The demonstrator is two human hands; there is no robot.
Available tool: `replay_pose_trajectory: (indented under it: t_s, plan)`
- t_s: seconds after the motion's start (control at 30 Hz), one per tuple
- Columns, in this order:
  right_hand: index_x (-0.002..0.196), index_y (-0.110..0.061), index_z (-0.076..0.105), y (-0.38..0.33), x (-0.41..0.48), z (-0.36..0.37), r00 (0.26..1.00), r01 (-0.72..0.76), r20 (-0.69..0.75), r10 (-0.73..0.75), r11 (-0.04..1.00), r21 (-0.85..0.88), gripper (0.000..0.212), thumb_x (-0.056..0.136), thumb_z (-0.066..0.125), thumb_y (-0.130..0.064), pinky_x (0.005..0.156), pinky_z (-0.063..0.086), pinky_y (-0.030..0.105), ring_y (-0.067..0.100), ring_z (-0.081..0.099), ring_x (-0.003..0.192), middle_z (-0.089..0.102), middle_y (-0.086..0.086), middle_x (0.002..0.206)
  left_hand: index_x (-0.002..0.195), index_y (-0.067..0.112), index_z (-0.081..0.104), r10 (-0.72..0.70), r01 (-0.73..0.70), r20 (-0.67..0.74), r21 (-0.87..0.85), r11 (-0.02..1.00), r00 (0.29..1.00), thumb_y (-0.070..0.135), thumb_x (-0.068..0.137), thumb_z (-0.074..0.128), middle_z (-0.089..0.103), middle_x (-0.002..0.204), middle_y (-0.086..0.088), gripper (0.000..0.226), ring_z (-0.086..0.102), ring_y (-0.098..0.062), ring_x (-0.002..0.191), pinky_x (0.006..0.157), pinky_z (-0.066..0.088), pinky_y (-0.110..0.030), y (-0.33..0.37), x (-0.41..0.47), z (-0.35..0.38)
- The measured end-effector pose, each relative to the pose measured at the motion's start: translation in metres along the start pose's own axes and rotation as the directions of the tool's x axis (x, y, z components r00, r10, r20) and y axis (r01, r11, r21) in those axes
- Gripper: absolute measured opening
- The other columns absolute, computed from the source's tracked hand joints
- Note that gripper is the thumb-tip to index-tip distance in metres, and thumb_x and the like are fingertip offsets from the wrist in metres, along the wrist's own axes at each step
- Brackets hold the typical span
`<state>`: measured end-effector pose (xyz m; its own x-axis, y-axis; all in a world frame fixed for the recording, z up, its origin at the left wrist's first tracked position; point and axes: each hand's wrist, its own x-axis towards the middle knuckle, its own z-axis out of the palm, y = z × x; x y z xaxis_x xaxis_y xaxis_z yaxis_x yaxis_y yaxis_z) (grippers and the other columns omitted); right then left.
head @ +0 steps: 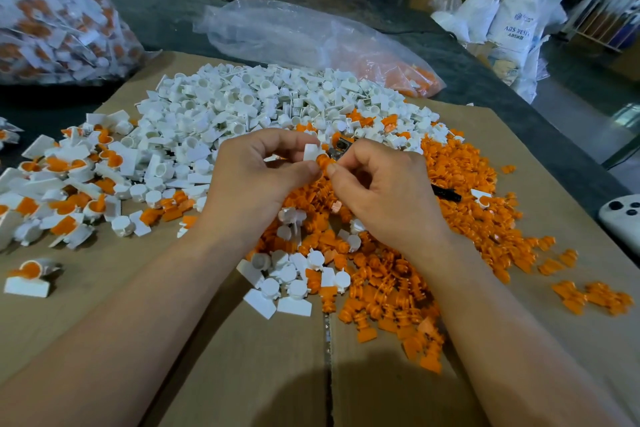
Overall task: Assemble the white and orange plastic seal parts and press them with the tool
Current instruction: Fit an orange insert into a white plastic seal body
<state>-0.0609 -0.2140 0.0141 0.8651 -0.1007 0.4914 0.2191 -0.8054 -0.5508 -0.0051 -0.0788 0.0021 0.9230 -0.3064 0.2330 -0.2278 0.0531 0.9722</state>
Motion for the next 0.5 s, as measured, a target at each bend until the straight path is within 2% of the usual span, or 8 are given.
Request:
replay_pose_trajectory:
  t_s: [0.07,0.17,0.23,0.4,0.5]
  plan:
    - [0.069,-0.022,0.053,0.0002,-0.0003,0.0006,1.0,0.005,0.006,-0.005,1.0,-0.009,0.018,0.085,0.059,-0.019,0.045,0.036,0.029,0.015,0.052,0.057,0.05,-0.01,0.052,0.078,0.025,0.071,-0.013,0.013,0.002,0.007,1.0,1.0,0.0,0.073,0.074,0.063,0.061,0.012,0.026,0.059,-0.003,0.064,0.065,0.053,-0.016,0.0007,-0.0001,-0.0007]
    - [0.067,-0.022,0.052,0.0019,0.0,0.0003,1.0,-0.013,0.002,0.013,1.0,-0.025,0.02,0.085,0.06,-0.018,0.045,0.036,0.028,0.015,0.052,0.059,0.05,-0.01,0.051,0.076,0.024,0.072,-0.026,0.026,0.007,0.008,1.0,1.0,0.003,0.072,0.074,0.07,0.071,-0.001,0.021,0.068,-0.021,0.071,0.071,0.058,-0.026,0.0015,-0.0011,-0.002]
    - [0.068,-0.018,0.055,0.0028,0.0001,0.0,1.0,-0.017,0.008,0.017,0.999,-0.039,0.018,0.085,0.061,-0.018,0.046,0.036,0.029,0.015,0.052,0.061,0.052,-0.007,0.052,0.074,0.025,0.072,-0.021,0.021,0.017,0.007,1.0,1.0,0.003,0.073,0.074,0.07,0.075,-0.007,0.022,0.067,-0.027,0.075,0.066,0.059,-0.028,0.0027,-0.0015,-0.0021]
    - [0.069,-0.009,0.059,0.0047,-0.0005,0.0009,0.999,0.036,-0.004,-0.037,0.992,-0.121,0.016,0.083,0.06,-0.017,0.046,0.04,0.037,0.017,0.049,0.049,0.056,0.002,0.054,0.072,0.024,0.071,0.013,-0.015,0.03,0.051,0.999,0.999,0.001,0.071,0.075,0.07,0.071,-0.006,0.024,0.067,-0.026,0.069,0.068,0.058,-0.032,0.0036,-0.0016,-0.0005]
    - [0.065,-0.009,0.057,0.0043,-0.0003,0.0028,0.995,0.091,-0.025,-0.099,0.972,-0.215,0.016,0.078,0.057,-0.017,0.043,0.04,0.034,0.019,0.048,0.045,0.055,0.003,0.051,0.073,0.021,0.072,-0.003,0.002,0.045,0.028,1.0,0.999,-0.002,0.071,0.074,0.07,0.071,-0.009,0.023,0.068,-0.027,0.067,0.067,0.058,-0.034,0.0027,-0.0018,0.0005]
